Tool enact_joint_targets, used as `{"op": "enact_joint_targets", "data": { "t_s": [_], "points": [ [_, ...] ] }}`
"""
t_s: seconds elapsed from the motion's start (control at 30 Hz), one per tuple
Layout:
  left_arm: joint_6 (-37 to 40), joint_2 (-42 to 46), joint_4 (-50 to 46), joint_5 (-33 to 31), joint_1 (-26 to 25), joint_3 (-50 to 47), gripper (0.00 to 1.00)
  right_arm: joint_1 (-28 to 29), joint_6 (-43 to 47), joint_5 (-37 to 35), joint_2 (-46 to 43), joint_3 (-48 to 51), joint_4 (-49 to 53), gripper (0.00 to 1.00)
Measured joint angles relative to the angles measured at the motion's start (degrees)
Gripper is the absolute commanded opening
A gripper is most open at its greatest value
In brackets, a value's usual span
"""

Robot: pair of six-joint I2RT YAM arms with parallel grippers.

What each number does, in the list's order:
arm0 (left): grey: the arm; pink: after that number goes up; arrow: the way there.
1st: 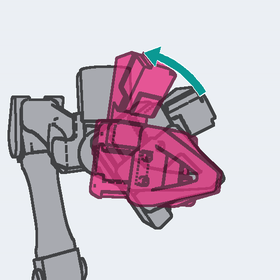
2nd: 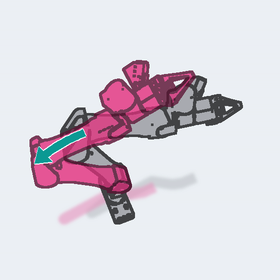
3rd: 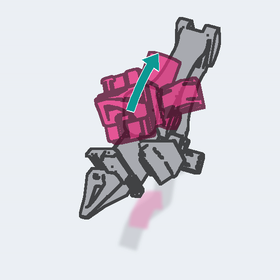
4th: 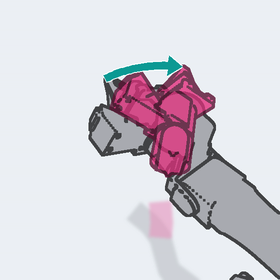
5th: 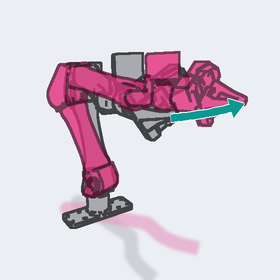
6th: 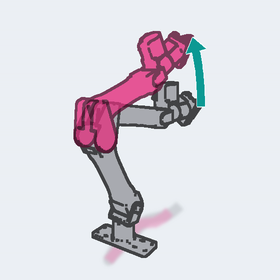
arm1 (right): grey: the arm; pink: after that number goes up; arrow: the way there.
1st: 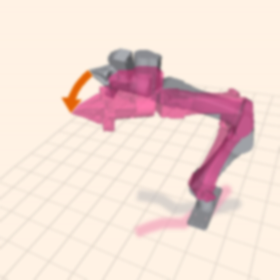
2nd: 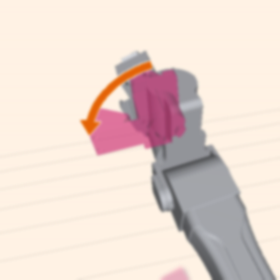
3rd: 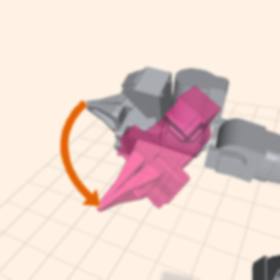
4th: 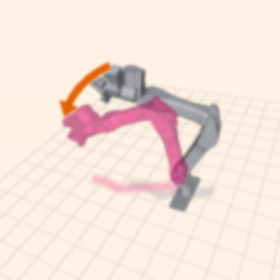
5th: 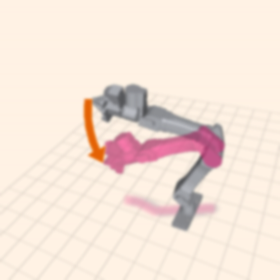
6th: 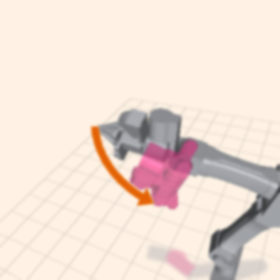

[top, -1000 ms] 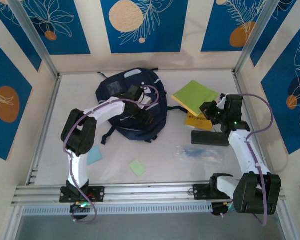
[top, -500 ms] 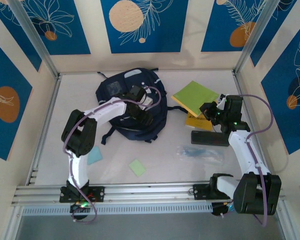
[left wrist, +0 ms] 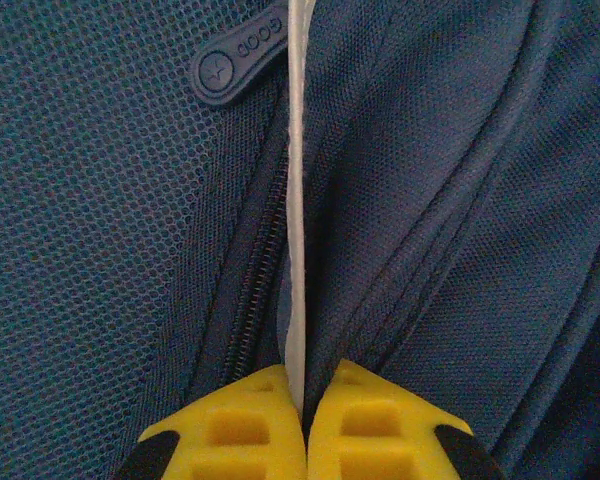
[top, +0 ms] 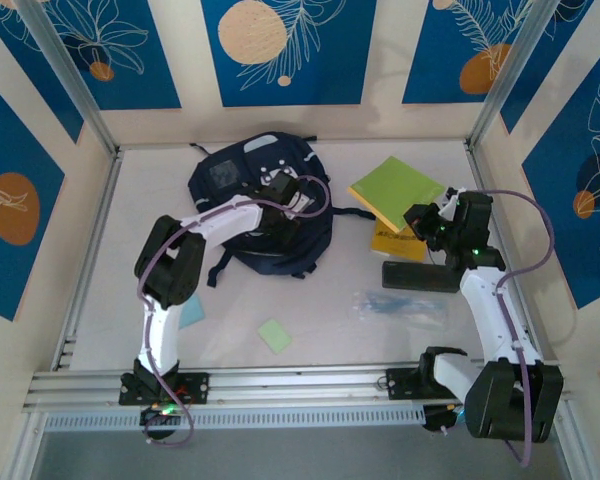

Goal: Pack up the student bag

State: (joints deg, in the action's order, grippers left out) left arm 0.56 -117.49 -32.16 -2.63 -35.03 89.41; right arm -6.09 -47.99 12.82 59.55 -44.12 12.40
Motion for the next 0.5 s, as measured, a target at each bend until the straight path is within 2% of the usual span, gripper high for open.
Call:
{"op": "enact_joint_targets", "data": {
  "t_s": [0.13, 0.33, 0.5],
  "points": [
    [-0.68, 2.19, -2.73, 2.45, 1.88, 1.36, 0.0, -0.7, 0.24, 0.0, -0.66, 0.0, 1.01, 0.0],
    [-3.52, 4.98, -7.37, 7.87, 7.63, 10.29, 0.0, -1.05, 1.09, 0.28, -2.49, 0.02, 2.56, 0.0],
    [-5.62, 6.23, -9.16, 11.13, 11.65, 18.01, 0.0, -0.37, 0.81, 3.3, -3.5, 1.9, 1.62, 0.0]
  ]
}}
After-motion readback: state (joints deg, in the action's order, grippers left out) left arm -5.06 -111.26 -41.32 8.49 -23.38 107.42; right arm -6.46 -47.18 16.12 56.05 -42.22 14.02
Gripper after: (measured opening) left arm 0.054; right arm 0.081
